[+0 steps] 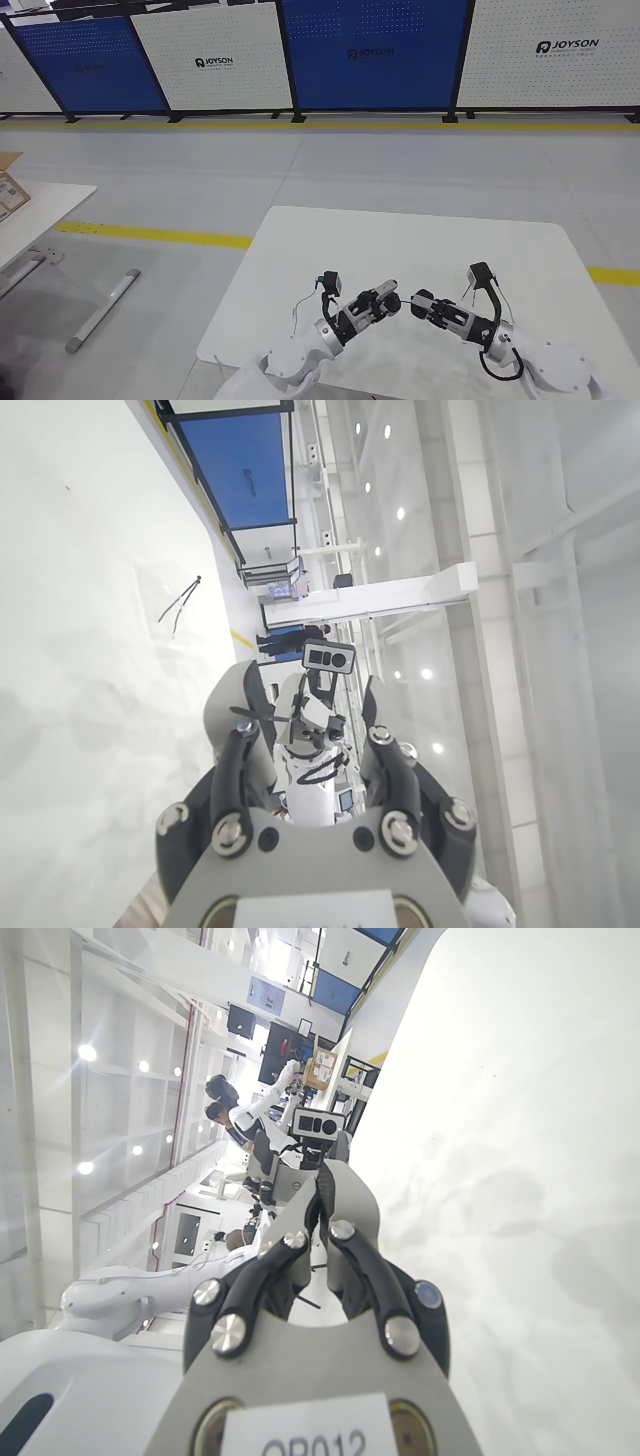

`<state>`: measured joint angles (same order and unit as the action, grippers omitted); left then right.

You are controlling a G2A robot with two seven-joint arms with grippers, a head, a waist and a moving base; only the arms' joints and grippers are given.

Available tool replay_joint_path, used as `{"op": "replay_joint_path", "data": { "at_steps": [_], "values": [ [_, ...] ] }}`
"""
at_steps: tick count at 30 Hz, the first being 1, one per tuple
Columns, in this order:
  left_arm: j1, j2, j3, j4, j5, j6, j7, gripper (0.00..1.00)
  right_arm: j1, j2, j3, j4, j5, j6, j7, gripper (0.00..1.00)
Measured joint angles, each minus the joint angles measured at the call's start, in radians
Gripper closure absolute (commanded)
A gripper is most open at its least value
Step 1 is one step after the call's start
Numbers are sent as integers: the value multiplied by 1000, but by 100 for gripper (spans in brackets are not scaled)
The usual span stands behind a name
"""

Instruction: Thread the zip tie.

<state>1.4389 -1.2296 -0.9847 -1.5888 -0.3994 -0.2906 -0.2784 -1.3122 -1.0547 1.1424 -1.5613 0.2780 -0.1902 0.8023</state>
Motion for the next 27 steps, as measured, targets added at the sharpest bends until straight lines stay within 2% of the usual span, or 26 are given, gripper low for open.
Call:
{"op": "replay_joint_path", "data": {
  "at_steps": [4, 7, 8, 13, 16, 18, 21, 26, 27],
  "values": [
    [6, 1, -3, -3, 16, -12, -2, 67, 0, 0, 0, 0, 0, 0, 0, 100],
    [12, 4, -6, -6, 45, -11, -5, 77, 0, 0, 0, 0, 0, 0, 0, 100],
    [15, 5, -8, -7, 59, -8, -4, 76, 0, 0, 0, 0, 0, 0, 0, 100],
    [20, 6, -6, -12, 90, 6, 12, 85, 0, 0, 0, 0, 0, 0, 0, 100],
    [19, 6, 0, -12, 97, 11, 14, 82, 0, 0, 0, 0, 0, 0, 0, 100],
    [19, 6, 5, -14, 104, 16, 5, 73, 0, 0, 0, 0, 0, 0, 0, 100],
    [22, 7, 10, -17, 120, 23, -11, 72, 0, 0, 0, 0, 0, 0, 0, 100],
    [27, 10, 7, -20, 128, 20, -17, 90, 0, 0, 0, 0, 0, 0, 0, 100],
    [28, 10, 6, -20, 128, 20, -14, 96, 0, 0, 0, 0, 0, 0, 0, 100]
  ]
}}
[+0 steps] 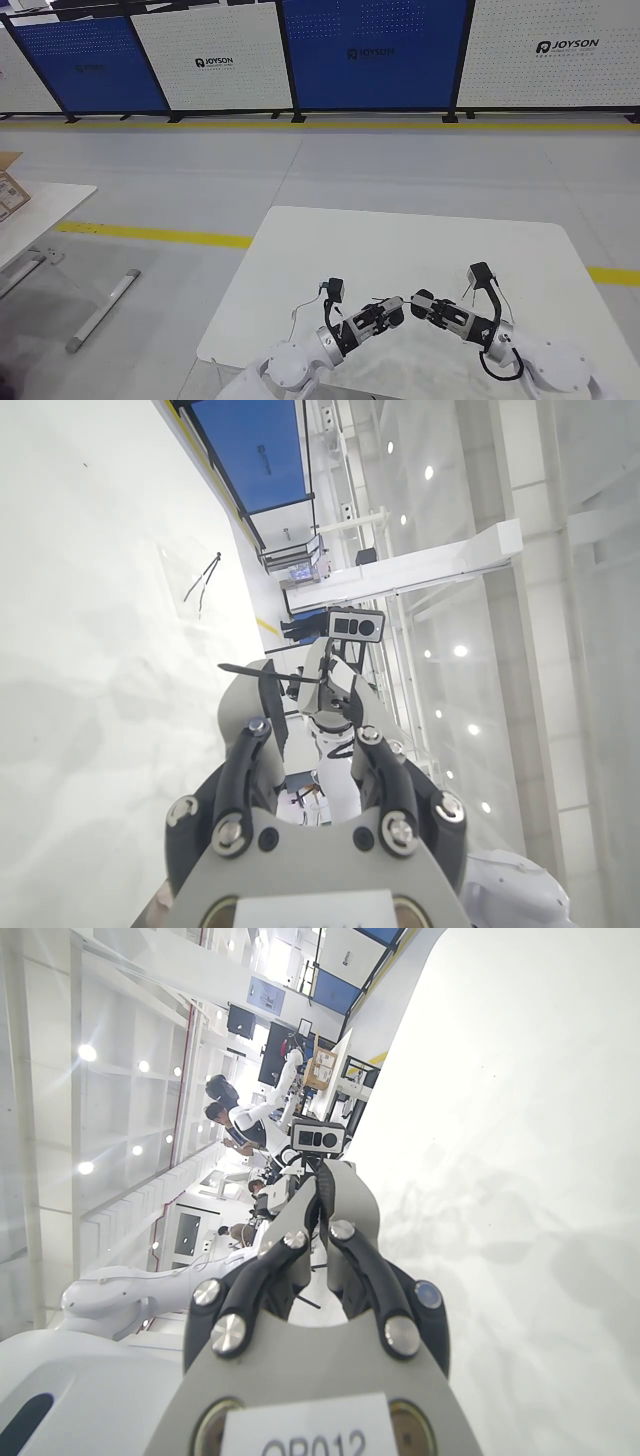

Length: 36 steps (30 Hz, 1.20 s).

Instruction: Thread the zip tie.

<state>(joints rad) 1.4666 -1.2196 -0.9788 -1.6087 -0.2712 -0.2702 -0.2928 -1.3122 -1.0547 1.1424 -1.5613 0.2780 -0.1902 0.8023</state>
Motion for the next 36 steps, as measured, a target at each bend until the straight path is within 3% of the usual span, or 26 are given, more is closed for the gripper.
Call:
{"op": "replay_joint_path", "data": {
  "at_steps": [1, 16, 17, 18, 19, 28, 36],
  "values": [
    [0, 0, -1, 0, 1, 0, 3, 100, 0, 0, 0, 0, 0, 0, 0, 100],
    [1, 1, 1, -4, 2, -8, 7, 100, -4, -1, -2, -5, -5, 3, -11, 100],
    [2, 1, 1, -6, 3, -9, 7, 100, -6, -1, -3, -9, -10, 7, -16, 67],
    [3, 1, 0, -8, 2, -9, 7, 100, -7, -1, -4, -11, -13, 10, -17, 25],
    [4, 1, 0, -9, 1, -9, 7, 100, -7, -1, -4, -12, -16, 12, -16, 0],
    [2, 5, -24, -15, -54, 43, -2, 100, -21, 3, 31, -24, -4, 16, -18, 0],
    [25, 18, -88, -32, -35, 187, 62, 100, -74, 14, 104, -37, 51, -11, 3, 0]
  ]
}}
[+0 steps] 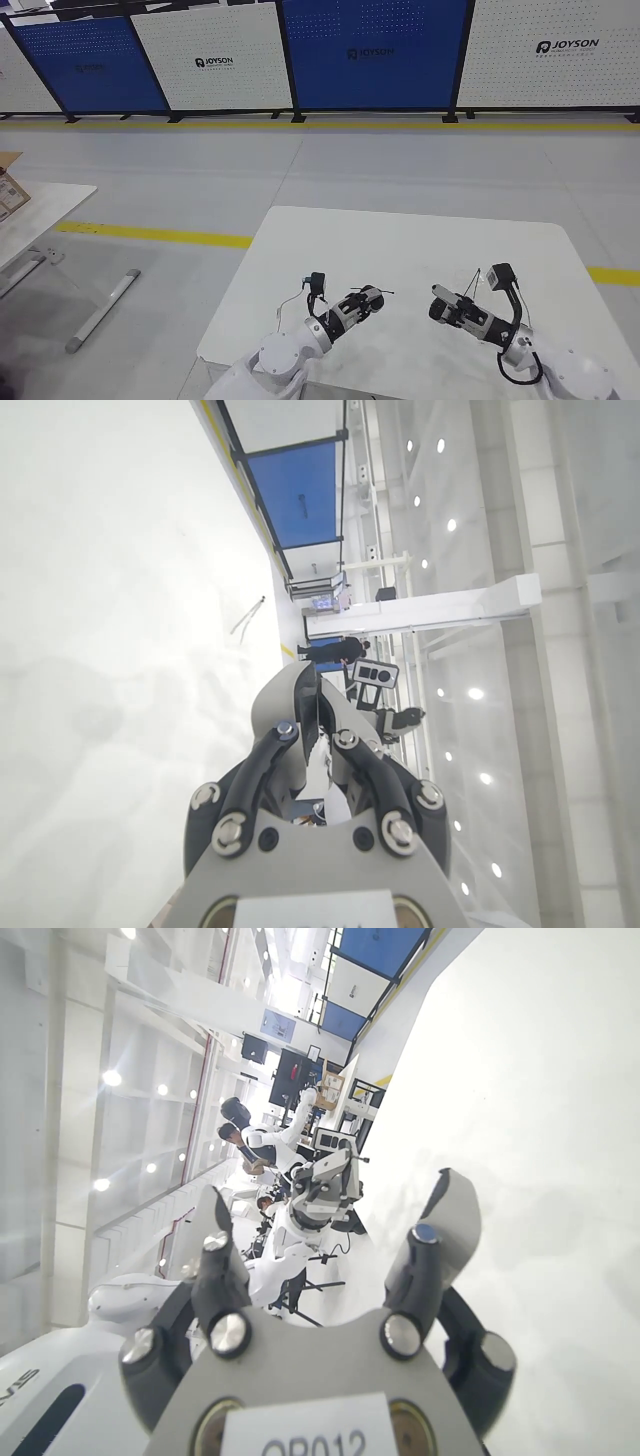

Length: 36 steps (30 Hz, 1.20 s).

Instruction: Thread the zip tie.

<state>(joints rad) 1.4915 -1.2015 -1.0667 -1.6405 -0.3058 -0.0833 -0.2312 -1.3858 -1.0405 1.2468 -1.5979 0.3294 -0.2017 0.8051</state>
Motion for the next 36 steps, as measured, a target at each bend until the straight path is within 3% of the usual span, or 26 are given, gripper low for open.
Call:
{"op": "replay_joint_path", "data": {
  "at_steps": [12, 16, 19, 25, 29, 32, 34, 36],
  "values": [
    [1, 0, 0, 0, -7, 4, 2, 100, -2, 0, 2, 0, 1, -1, 3, 0],
    [-2, 0, -16, -11, -90, -10, -57, 100, -2, 0, 2, 0, 1, -1, 3, 0],
    [11, 7, -51, -62, -104, -21, -77, 100, -2, 0, 2, 0, 1, -1, 3, 0],
    [66, 20, -139, -236, -111, -33, -34, 100, -2, 0, 2, 0, 1, -1, 3, 0],
    [103, 28, -189, -343, -117, -36, -59, 100, -2, 0, 2, 0, 1, -1, 3, 0],
    [134, 35, -219, -400, -159, -34, -129, 100, -2, 0, 2, 0, 1, -1, 3, 0],
    [149, 38, -238, -417, -201, -25, -173, 100, -2, 0, 2, 0, 1, -1, 3, 0],
    [157, 40, -252, -421, -222, -16, -179, 100, -2, 0, 2, 0, 1, -1, 3, 0]
  ]
}}
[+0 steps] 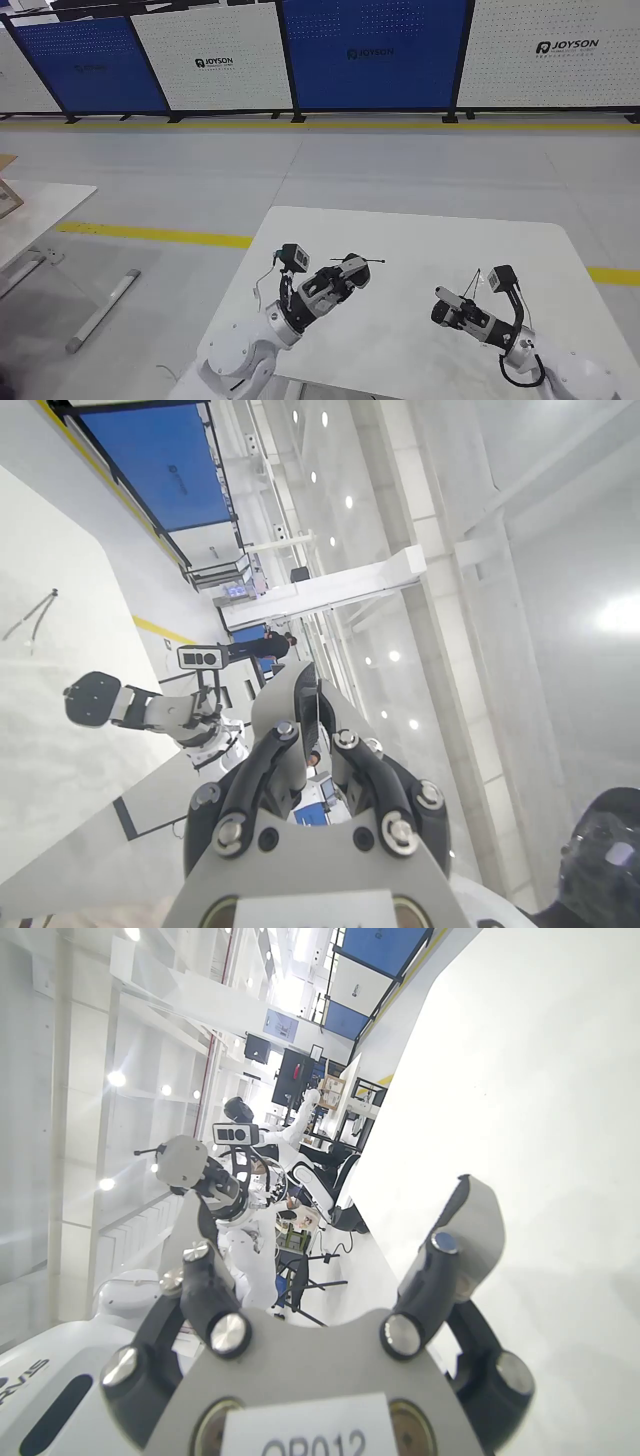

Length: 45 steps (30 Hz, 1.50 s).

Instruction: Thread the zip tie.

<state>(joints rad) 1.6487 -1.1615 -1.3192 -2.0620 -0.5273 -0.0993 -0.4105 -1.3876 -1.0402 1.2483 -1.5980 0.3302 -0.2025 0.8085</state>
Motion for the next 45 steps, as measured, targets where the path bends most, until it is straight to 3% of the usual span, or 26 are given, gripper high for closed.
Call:
{"op": "replay_joint_path", "data": {
  "at_steps": [11, 14, 20, 23, 26, 31, 38, 45],
  "values": [
    [-3, -1, 7, -2, -10, 2, -3, 100, 0, 0, 0, 0, 0, 0, 0, 0],
    [-2, -1, 2, -22, -88, -5, -38, 100, 0, 0, 0, 0, 0, 0, 0, 0],
    [21, 2, -55, -54, -270, -31, -142, 100, 0, 0, 0, 0, 0, 0, 0, 0],
    [27, 4, -73, -58, -331, -18, -175, 100, 0, 0, 0, 0, 0, 0, 0, 0],
    [33, 6, -90, -63, -334, -11, -184, 100, 0, 0, 0, 0, 0, 0, 0, 0],
    [44, 9, -90, -64, -261, 14, -168, 100, 0, 0, 0, 0, 0, 0, 0, 0],
    [33, 9, -26, -14, -170, 100, -111, 100, 0, 0, 0, 0, 0, 0, 0, 0],
    [0, 1, 46, 90, -120, 91, -37, 100, 0, 0, 0, 0, 0, 0, 0, 0]
  ]
}}
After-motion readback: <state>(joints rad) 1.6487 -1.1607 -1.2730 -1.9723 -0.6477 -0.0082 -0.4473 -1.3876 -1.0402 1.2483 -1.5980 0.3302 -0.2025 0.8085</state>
